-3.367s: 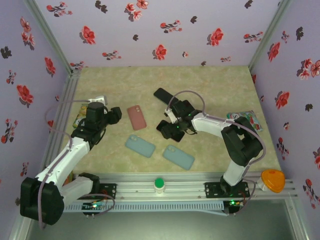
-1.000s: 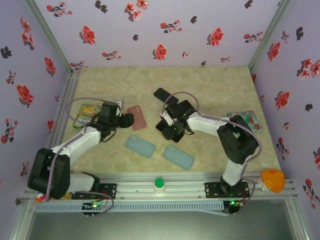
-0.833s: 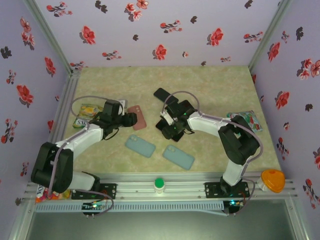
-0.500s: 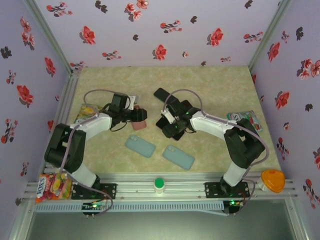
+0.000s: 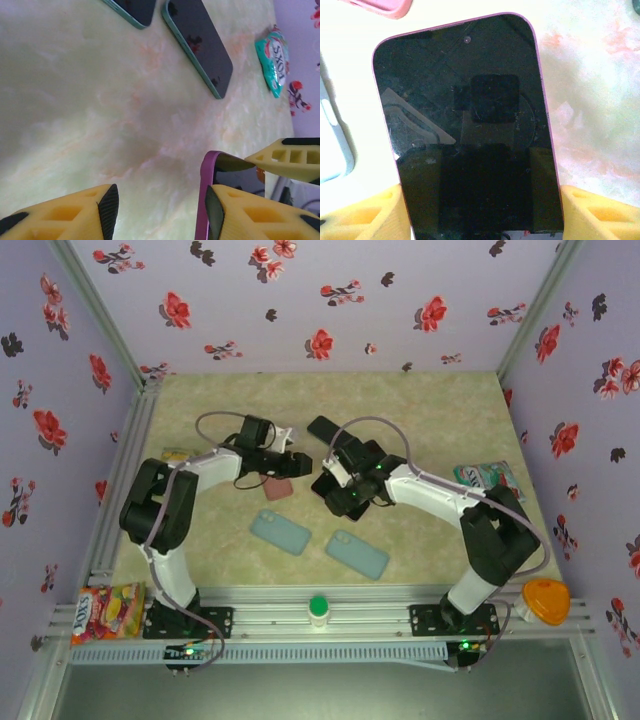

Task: Put the phone into the phone case

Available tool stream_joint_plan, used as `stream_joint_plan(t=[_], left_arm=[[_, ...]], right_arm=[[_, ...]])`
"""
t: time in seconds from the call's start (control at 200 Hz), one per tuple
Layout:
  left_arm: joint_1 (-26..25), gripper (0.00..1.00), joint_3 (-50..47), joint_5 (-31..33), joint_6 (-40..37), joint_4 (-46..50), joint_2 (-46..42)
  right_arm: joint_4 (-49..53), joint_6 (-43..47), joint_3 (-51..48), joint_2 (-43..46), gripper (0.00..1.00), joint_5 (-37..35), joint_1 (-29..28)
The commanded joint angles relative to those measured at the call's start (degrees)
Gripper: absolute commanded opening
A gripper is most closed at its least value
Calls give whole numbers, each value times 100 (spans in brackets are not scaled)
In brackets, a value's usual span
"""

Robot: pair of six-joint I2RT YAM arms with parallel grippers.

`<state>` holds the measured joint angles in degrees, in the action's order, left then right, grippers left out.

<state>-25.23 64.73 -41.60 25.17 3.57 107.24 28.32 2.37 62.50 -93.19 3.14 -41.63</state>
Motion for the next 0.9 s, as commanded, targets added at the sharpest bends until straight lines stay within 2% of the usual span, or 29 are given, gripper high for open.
stream_joint_plan(t=[0.0,0.185,0.895], left_arm=[[-29,54,245,-781,-46,195,242],[-28,53,514,-1210,-299,629,525],[-65,52,321,-2016,-194,388,609]], right_arm=[[34,-114,-60,307,65,-67,-55],[18,-140,-115,394,65,-76,-98],[-37,-158,-124,391,64,-223,-159]])
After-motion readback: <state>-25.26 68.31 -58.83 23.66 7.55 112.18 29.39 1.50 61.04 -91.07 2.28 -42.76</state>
